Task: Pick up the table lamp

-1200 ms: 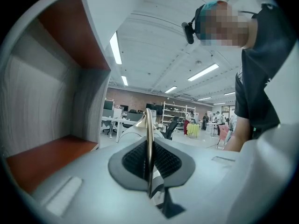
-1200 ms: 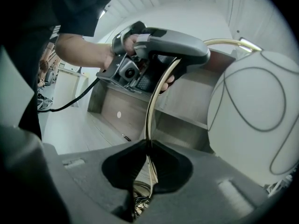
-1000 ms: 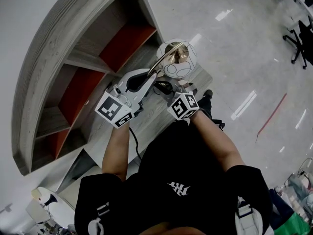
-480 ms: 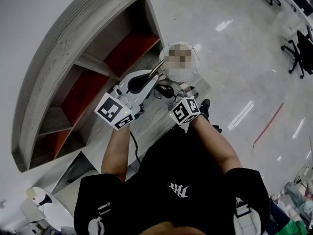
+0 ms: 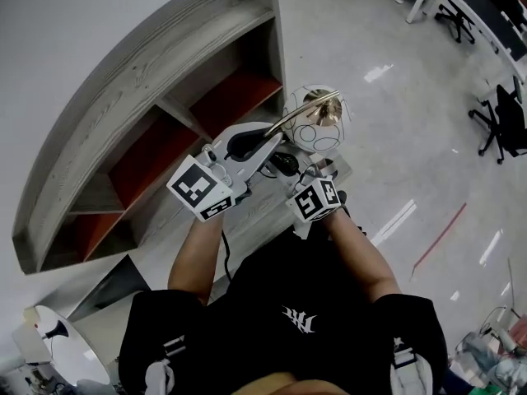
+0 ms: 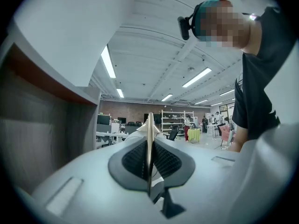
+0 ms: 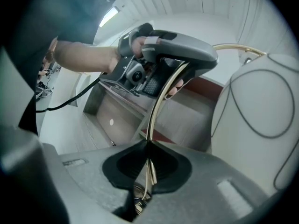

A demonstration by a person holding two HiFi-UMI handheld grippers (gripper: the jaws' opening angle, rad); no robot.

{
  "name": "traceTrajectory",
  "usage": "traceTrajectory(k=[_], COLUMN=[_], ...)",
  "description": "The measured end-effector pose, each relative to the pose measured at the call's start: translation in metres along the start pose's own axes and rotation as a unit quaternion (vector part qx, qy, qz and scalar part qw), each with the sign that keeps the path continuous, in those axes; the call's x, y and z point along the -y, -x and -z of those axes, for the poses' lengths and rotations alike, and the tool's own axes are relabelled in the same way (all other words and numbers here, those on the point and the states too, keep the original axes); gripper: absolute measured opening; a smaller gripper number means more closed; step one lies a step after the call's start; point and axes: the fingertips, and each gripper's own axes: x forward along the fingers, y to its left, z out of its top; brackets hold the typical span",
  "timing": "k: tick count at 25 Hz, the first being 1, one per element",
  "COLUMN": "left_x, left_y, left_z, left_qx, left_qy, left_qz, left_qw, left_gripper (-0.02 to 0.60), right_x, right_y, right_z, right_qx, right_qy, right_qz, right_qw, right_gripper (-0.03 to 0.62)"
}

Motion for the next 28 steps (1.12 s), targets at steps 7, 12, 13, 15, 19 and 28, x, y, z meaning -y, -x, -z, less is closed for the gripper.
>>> traceTrajectory(k=[7,12,13,15,19,28], left_x=[0.012,0.016,0.016,0.018,0.024,0.032], left_y=[0.004,0.008,0.009,0.01,0.012,0.019], left_z=[-0.029,-0.05,-0.054,-0.061,-0.077,-0.102], left_qx=[0.019,0.035,0.037,0.039,0.046,0.063], left_qy=[-0.022,-0.025,-0.026,-0.029,-0.038,-0.051], left_qz=[0.002,-0.001,-0.002,-0.003,-0.003,-0.011], left_qw=[0.9996,0.9991,0.999,0.9988,0.9983,0.9966], left_gripper=[0.015,0.015,0.015,0.015,0.015,0.015], right_x=[0.014,0.023,0.024,0.026,0.032,0.038], right_y=[0.01,0.017,0.018,0.02,0.024,0.032], right_z=[-0.028,-0.05,-0.053,-0.06,-0.074,-0.098], right_qx=[0.007,0.012,0.014,0.016,0.02,0.033], right_qy=[0.017,0.022,0.023,0.024,0.028,0.042], right_qz=[0.013,0.017,0.018,0.019,0.02,0.021], right_qw=[1.0,1.0,0.999,0.999,0.999,0.998], right_gripper=[0.031,0.031,0.031,0.031,0.031,0.031])
